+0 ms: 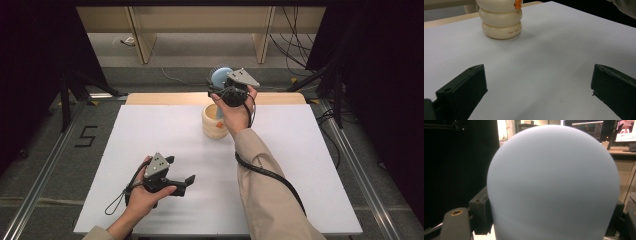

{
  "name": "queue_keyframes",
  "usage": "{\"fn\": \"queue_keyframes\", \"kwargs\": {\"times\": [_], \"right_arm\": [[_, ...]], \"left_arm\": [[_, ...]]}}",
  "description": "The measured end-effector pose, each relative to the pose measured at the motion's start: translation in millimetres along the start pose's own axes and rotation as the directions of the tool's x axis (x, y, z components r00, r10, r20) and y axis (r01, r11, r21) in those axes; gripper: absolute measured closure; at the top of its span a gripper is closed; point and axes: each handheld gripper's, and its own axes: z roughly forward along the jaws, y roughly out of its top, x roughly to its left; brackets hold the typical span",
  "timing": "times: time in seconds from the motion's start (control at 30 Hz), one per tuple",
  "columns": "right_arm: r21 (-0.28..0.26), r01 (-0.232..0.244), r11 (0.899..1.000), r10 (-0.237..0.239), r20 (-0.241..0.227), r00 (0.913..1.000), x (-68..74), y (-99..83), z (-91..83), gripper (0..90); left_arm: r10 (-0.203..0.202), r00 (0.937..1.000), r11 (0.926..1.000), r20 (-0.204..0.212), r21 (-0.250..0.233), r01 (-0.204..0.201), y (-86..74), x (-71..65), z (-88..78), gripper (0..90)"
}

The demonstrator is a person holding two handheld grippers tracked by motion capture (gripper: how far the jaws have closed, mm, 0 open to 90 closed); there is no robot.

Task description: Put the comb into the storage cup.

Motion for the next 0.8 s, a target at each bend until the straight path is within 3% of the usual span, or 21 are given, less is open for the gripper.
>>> {"fn": "queue_keyframes", "kwargs": {"times": [0.8], "right_arm": [[0.019,-0.006,1.0,0.006,0.015,0.9999,-0.4,-9.8,2.7,21.3]], "left_arm": [[0.004,1.0,1.0,0.005,-0.001,-0.004,-0.1,-0.5,0.7,0.0]]}}
